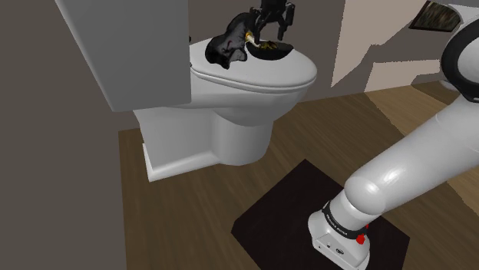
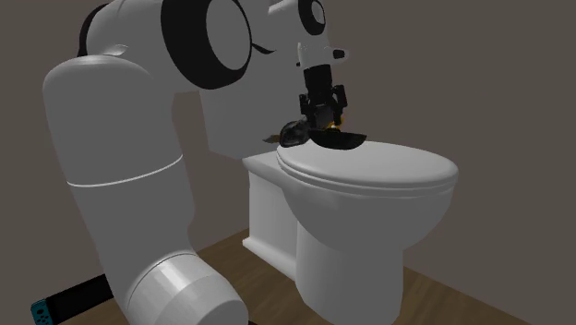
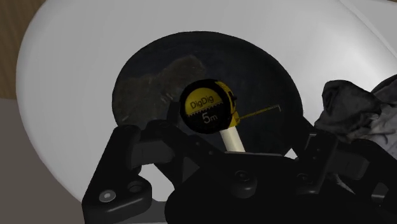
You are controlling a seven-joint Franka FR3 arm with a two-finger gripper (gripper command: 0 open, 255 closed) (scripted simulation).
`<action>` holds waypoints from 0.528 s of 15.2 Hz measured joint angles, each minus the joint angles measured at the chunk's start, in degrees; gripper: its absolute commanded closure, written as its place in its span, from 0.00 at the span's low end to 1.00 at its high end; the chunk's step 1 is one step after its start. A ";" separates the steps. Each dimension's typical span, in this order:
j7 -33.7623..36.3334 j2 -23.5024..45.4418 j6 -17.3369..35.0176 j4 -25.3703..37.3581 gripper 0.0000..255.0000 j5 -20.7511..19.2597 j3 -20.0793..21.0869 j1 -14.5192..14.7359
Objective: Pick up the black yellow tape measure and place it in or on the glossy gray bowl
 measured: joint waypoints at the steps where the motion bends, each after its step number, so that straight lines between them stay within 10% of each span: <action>1: 0.00 0.00 0.00 0.00 0.00 0.00 0.00 0.00; 8: 0.47 3.34 -7.27 10.36 0.00 -0.93 1.12 0.69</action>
